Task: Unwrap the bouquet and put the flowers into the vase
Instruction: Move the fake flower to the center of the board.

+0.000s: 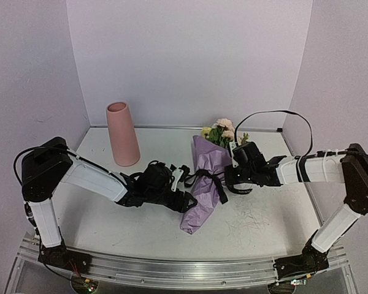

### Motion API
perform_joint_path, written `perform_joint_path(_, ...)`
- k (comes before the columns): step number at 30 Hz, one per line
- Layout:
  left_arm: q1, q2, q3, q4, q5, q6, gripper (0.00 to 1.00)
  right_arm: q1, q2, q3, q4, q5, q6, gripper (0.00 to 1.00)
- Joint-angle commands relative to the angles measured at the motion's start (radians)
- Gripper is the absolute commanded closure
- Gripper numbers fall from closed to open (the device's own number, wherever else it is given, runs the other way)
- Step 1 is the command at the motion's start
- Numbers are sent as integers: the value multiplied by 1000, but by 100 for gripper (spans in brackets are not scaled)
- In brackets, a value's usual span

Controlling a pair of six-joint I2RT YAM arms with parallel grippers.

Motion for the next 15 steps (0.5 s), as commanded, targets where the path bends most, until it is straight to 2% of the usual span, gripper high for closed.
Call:
perform_joint_path(1, 43, -116, -3, 14, -189, 40, 31, -4, -67, -42, -40, 69, 23, 100)
perform_joint_path(3, 86, -125, 9, -6, -191, 31, 43, -5, -82, -50, -43, 73, 19, 100)
perform_joint_path(4, 111, -127, 17, -19, -195, 20, 45, -5, -89, -53, -43, 70, 17, 100)
perform_joint_path(8, 178, -122, 42, -40, -205, -4, 38, -5, -95, -58, -45, 52, 13, 100)
perform_joint_path(11, 191, -90, 102, -99, -240, -31, 39, -5, -91, -61, -45, 53, 16, 100)
perform_joint_path(15, 193, 18, 216, -179, -272, -153, 30, -5, -84, -61, -45, 55, 23, 100)
